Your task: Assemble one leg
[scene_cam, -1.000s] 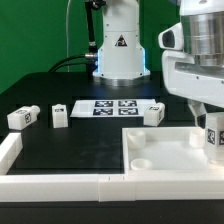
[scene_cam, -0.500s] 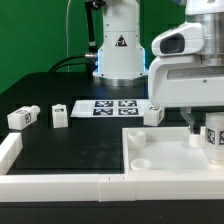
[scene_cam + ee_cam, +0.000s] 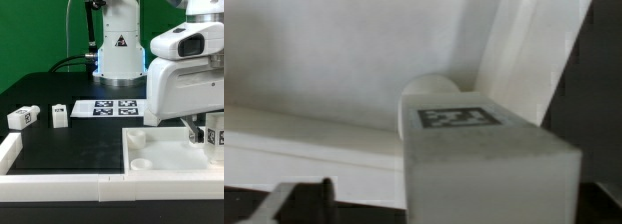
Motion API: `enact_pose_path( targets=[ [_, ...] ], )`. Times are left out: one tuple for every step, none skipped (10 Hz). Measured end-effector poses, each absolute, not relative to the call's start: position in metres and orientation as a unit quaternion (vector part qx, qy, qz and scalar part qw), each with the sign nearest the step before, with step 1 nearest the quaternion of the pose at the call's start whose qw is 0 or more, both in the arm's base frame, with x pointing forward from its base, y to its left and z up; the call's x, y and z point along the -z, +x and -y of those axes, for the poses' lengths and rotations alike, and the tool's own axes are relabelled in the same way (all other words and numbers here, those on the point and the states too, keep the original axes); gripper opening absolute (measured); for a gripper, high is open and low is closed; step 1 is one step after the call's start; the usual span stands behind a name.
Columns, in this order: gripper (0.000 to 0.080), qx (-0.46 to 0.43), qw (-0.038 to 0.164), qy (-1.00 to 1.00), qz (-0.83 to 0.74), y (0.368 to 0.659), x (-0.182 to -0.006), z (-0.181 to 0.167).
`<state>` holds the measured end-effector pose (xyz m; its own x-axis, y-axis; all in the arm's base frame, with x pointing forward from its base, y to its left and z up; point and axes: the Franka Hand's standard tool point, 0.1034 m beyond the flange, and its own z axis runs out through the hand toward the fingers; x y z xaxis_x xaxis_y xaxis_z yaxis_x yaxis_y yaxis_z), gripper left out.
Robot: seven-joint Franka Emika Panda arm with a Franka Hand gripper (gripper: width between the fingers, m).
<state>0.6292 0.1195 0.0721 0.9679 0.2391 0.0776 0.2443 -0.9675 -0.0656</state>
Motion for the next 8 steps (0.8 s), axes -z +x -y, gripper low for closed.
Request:
enact_pose_path(
  targets=[
    [0.0465,0.034,0.037,-0.991,0.122,0.6291,-0.0720,-0.1194],
    [0.0298,0.034,0.037,-0.991,0.122,0.6291,-0.0719,-0.1194],
    [0.0298,0.034,0.038,-0.993,0.110,0.6292,-0.0719,-0.1192],
    [0.0290,0.034,0.038,-0.994,0.098,0.6293,-0.0719,-0.1189],
    [0.0290,0.031,0.039,-0.996,0.080,0.6294,-0.0716,-0.1189],
    [0.0290,0.026,0.039,-0.998,0.033,0.6303,-0.0717,-0.1188],
    [0.0290,0.023,0.040,-0.998,-0.050,0.6304,-0.0715,-0.1180],
    [0.0290,0.018,0.043,-0.990,-0.130,0.6303,-0.0712,-0.1167]
  ],
)
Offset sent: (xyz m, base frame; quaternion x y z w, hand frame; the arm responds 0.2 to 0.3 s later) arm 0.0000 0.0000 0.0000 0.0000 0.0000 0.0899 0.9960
